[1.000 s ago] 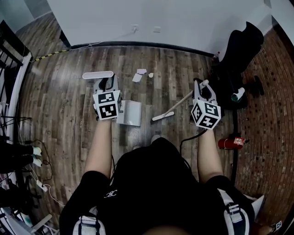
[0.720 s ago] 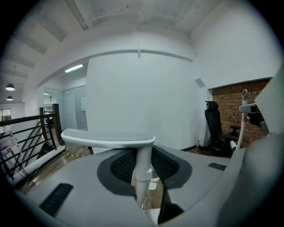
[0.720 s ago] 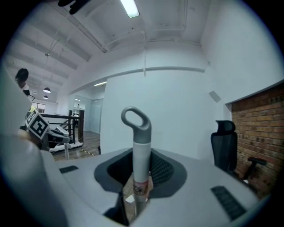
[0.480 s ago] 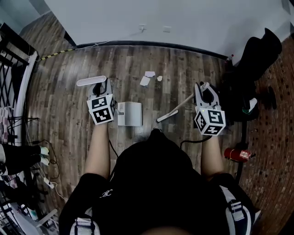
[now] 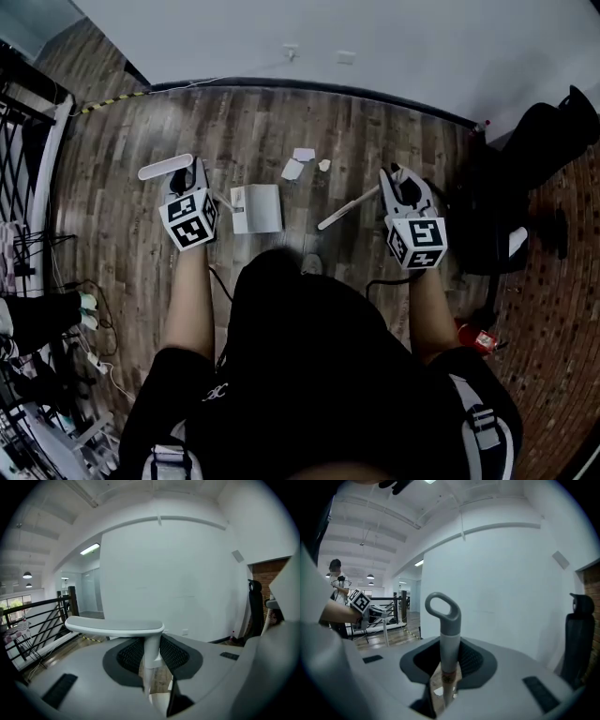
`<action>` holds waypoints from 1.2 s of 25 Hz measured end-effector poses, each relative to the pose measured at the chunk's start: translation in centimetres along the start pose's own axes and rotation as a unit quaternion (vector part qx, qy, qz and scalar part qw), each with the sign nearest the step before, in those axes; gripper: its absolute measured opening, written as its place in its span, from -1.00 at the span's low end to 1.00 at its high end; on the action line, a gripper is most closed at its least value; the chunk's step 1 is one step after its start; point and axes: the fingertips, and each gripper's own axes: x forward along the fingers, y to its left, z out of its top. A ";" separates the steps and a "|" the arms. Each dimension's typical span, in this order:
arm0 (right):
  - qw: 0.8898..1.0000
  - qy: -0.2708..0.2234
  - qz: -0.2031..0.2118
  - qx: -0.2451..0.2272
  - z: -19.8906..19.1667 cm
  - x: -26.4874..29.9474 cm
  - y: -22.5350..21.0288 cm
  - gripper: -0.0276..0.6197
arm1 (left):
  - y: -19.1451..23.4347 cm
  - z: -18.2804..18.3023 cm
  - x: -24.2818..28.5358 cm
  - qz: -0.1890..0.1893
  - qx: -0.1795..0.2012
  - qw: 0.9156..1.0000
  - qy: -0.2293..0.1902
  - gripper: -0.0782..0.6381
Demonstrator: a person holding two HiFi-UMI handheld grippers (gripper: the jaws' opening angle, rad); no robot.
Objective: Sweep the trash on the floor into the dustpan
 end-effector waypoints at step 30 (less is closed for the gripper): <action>0.951 0.152 0.188 -0.193 -2.7 33.0 0.1 -0.63 | 4.2 -9.6 22.5 0.108 -0.114 0.983 0.099 -0.48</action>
